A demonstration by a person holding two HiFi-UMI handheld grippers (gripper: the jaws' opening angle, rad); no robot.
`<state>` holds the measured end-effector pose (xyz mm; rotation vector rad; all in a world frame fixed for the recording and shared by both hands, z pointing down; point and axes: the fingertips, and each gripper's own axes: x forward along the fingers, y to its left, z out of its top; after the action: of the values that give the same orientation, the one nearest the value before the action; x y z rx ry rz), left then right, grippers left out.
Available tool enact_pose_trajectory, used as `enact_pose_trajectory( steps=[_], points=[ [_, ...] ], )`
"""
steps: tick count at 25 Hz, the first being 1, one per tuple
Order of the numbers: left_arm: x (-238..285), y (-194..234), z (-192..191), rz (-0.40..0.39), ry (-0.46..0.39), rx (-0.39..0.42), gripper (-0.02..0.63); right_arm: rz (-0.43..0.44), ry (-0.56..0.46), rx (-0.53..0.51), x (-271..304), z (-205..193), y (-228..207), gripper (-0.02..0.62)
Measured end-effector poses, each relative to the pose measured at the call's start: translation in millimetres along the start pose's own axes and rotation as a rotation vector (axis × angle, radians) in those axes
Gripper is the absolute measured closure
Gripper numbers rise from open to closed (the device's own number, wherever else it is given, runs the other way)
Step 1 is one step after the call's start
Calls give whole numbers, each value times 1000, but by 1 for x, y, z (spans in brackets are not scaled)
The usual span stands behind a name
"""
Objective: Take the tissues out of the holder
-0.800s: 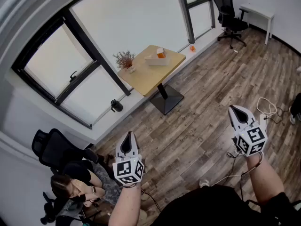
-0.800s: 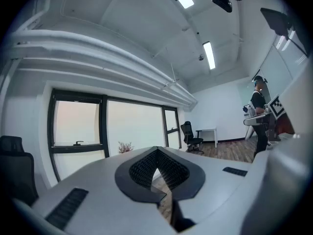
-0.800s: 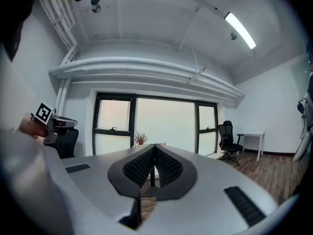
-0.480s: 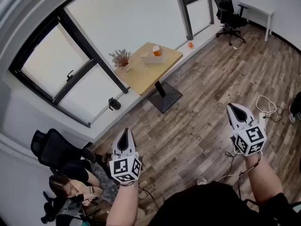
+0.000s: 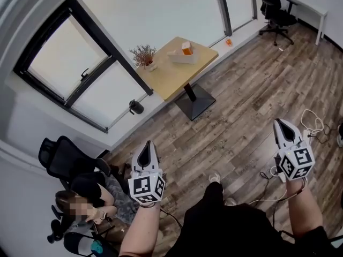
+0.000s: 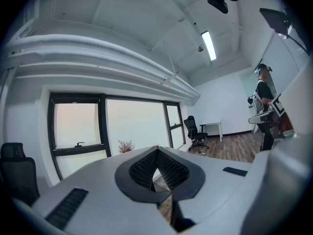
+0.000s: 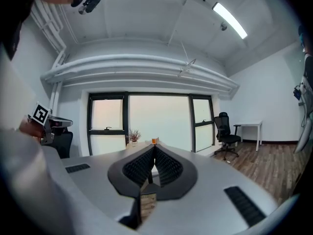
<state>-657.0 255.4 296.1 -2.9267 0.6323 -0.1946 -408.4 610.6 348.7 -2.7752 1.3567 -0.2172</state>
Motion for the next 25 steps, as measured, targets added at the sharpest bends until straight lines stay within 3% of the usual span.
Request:
enact_pose_trajectory(
  steps=[12, 18, 25],
  points=[
    [132, -18, 6, -106, -23, 16, 601, -97, 39, -12, 67, 9, -48, 589],
    [209, -9, 19, -170, -48, 29, 601, -173, 75, -29, 116, 17, -70, 589],
    [288, 6, 6, -225, -52, 36, 601, -220, 86, -49, 187, 24, -80, 589]
  ],
)
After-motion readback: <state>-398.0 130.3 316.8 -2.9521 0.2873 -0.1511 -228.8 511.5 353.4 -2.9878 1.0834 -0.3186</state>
